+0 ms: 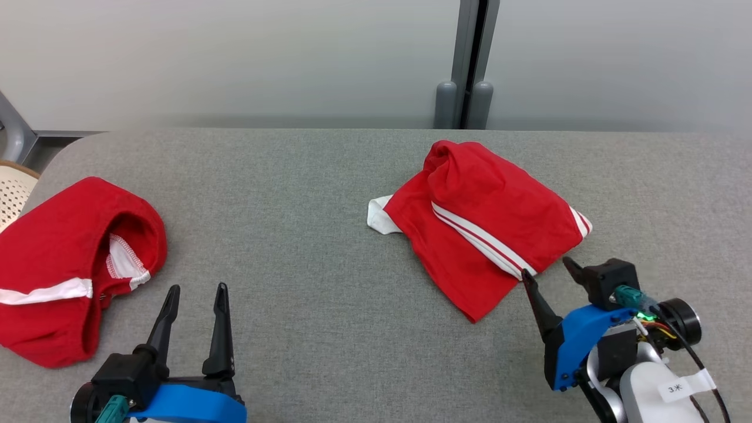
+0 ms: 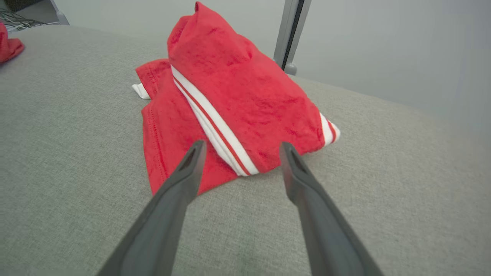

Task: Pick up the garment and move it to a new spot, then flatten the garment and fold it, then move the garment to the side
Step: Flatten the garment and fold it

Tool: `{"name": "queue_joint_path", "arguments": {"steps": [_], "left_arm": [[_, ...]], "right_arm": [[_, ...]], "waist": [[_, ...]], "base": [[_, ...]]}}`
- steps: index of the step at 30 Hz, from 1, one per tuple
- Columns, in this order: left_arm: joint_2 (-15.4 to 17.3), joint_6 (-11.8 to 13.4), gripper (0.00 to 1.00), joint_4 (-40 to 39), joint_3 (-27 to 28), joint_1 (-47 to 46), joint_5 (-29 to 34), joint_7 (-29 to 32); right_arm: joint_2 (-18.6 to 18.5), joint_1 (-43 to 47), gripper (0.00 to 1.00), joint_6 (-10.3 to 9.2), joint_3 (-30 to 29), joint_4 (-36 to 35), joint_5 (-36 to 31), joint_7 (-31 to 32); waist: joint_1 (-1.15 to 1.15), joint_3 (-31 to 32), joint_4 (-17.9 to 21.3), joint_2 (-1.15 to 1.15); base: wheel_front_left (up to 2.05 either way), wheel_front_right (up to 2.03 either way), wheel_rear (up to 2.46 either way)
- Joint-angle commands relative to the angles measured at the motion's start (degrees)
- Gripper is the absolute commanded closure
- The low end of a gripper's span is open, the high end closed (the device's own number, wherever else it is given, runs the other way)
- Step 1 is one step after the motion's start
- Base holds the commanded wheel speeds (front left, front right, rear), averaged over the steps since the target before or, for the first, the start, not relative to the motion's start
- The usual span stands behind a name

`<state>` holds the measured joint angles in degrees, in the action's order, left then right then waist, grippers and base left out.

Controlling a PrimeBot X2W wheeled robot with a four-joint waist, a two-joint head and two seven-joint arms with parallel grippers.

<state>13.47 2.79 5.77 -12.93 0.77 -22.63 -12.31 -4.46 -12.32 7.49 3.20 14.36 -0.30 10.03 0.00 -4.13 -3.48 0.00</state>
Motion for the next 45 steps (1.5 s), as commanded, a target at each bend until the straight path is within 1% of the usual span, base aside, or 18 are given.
{"name": "queue_joint_path", "arguments": {"steps": [1,4,7,11,12,19,26,31,32,33,34,37,39,41,45], "left_arm": [[0.13,0.13,0.00,-0.17,0.00,-0.49,-0.06,-0.34],[-0.02,-0.14,0.00,0.09,-0.39,-1.28,-0.08,-0.45],[0.05,-0.36,0.00,0.35,-0.59,-1.73,-0.07,-0.51],[0.14,-0.64,0.00,0.57,-0.94,-2.29,-0.09,-0.63],[0.14,-0.64,0.00,0.57,-0.94,-2.29,-0.09,-0.63],[0.13,-0.67,0.00,0.87,-1.30,-2.87,-0.35,-0.88],[0.30,-0.44,0.00,0.94,-1.16,-3.33,-0.44,-1.11],[0.42,-0.29,0.00,1.01,-1.04,-3.53,-0.66,-1.38],[0.46,-0.28,0.00,0.99,-1.05,-3.59,-0.70,-1.42],[0.48,-0.29,0.00,0.99,-1.07,-3.72,-0.74,-1.45],[0.50,-0.30,0.00,1.01,-1.13,-3.84,-0.75,-1.45],[0.48,-0.23,0.00,1.15,-1.38,-4.08,-0.75,-1.40],[0.50,-0.21,0.00,1.25,-1.51,-4.04,-0.76,-1.41],[0.63,-0.08,0.00,1.29,-1.45,-3.64,-0.84,-1.40],[0.95,0.37,0.00,0.98,-1.18,-2.65,-0.94,-1.32]], "right_arm": [[0.20,0.43,0.00,0.01,1.20,0.08,0.05,1.33],[0.24,-1.78,0.00,0.01,2.56,2.65,-1.04,2.40],[0.31,-4.30,0.00,0.01,2.97,7.26,-2.85,2.87],[0.43,-7.92,0.00,0.01,1.30,13.43,-6.06,1.65],[0.43,-7.92,0.00,0.01,1.30,13.43,-6.06,1.65],[0.43,-12.95,0.00,0.01,-0.99,21.98,-12.66,-0.03],[0.58,-15.52,0.00,0.01,-6.49,24.82,-19.37,-3.35],[0.86,-17.11,0.00,0.01,-8.70,26.82,-21.79,-4.82],[0.93,-17.39,0.02,0.01,-9.22,27.04,-22.04,-5.37],[0.98,-17.64,0.56,0.01,-9.63,27.32,-22.30,-5.70],[1.08,-17.92,1.00,0.01,-9.99,27.69,-22.26,-6.16],[1.26,-18.92,1.00,0.01,-11.24,27.19,-20.94,-8.57],[1.46,-19.12,1.00,0.01,-11.08,25.90,-19.77,-10.32],[1.60,-19.28,1.00,0.01,-9.20,23.92,-18.40,-11.56],[1.52,-20.61,1.00,0.01,-3.05,18.38,-16.01,-12.32]], "waist": [[0.00,-0.49,-0.35,0.00],[0.00,-1.01,-0.95,0.00],[0.00,-1.62,-1.85,0.00],[0.00,-2.44,-3.42,0.00],[0.00,-2.44,-3.42,0.00],[0.00,-3.82,-5.92,0.00],[0.00,-5.00,-6.95,0.00],[0.00,-5.32,-6.83,0.00],[0.00,-5.37,-6.76,0.00],[0.00,-5.39,-6.71,0.00],[0.00,-5.37,-6.67,0.00],[0.00,-5.09,-6.67,0.00],[0.00,-4.66,-6.69,0.00],[0.00,-4.13,-6.47,0.00],[0.00,-3.26,-5.62,0.00]], "base": [[0.00,0.00,0.00],[0.00,0.00,0.00],[0.00,0.00,0.00],[0.00,0.00,0.00],[0.00,0.00,0.00],[0.00,0.00,0.00],[0.00,0.00,0.00],[0.00,0.00,0.00],[0.00,0.00,0.00],[0.00,0.00,0.00],[0.00,0.00,0.00],[0.00,0.00,0.00],[0.00,0.00,0.00],[0.00,0.00,0.00],[0.00,0.00,0.00]]}}
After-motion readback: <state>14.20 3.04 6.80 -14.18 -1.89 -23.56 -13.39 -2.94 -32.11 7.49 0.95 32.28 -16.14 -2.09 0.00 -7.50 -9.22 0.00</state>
